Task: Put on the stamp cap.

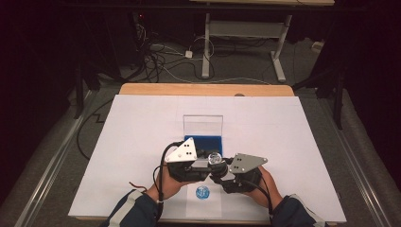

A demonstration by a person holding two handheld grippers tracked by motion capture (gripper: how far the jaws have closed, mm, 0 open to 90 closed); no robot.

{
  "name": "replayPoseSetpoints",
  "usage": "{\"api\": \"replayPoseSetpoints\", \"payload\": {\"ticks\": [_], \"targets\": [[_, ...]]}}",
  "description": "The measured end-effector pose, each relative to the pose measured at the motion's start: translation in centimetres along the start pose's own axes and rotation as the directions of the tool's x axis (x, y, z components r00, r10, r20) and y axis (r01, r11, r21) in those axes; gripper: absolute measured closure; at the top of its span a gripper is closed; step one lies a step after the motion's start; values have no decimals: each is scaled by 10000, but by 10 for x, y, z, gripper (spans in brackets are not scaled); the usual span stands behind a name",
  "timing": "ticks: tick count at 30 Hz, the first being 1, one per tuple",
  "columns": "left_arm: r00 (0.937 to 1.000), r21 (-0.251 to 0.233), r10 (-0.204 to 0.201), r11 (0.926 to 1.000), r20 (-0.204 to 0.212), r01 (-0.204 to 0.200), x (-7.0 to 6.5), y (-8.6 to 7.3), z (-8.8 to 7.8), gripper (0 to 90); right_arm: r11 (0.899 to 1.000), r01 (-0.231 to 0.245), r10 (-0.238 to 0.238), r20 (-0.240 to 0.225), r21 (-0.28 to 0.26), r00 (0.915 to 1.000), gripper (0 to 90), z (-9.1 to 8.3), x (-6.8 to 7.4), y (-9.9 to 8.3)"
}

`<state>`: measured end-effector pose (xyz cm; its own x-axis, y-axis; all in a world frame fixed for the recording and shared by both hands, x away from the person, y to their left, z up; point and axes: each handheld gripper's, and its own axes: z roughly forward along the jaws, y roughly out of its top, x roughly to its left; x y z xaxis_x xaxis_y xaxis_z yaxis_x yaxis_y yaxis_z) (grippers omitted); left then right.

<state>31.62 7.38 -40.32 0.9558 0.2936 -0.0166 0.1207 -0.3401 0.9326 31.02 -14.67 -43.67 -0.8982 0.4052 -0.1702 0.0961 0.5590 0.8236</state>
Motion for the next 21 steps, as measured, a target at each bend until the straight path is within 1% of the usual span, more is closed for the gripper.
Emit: {"api": "replayPoseSetpoints", "payload": {"ticks": [1,4,6,8,10,18,21], "targets": [[10000,-3,-62,10000,75,62,0,-1,1,540,10000,5,-5,14,-19,10000,390,0,0,0],[9999,-24,-130,9999,72,130,0,-2,3,539,10000,-3,3,-2,-3,10000,390,0,0,0],[9999,-25,-163,9999,56,163,0,-3,3,539,10000,-88,88,-21,-31,10000,390,0,0,0],[9998,-118,-187,9998,24,187,0,-4,3,539,9999,-109,109,9,-53,9999,390,0,0,-1],[9999,-98,-168,9998,22,168,-1,-4,4,539,9999,-131,130,-20,-65,9999,390,0,0,-1],[9991,-375,-406,9985,132,411,1,-8,3,539,9994,-277,276,-17,-194,9996,390,0,2,-2],[9990,-369,-416,9984,143,421,1,-8,3,539,9992,-340,339,-36,-228,9994,391,0,2,-2]]}}
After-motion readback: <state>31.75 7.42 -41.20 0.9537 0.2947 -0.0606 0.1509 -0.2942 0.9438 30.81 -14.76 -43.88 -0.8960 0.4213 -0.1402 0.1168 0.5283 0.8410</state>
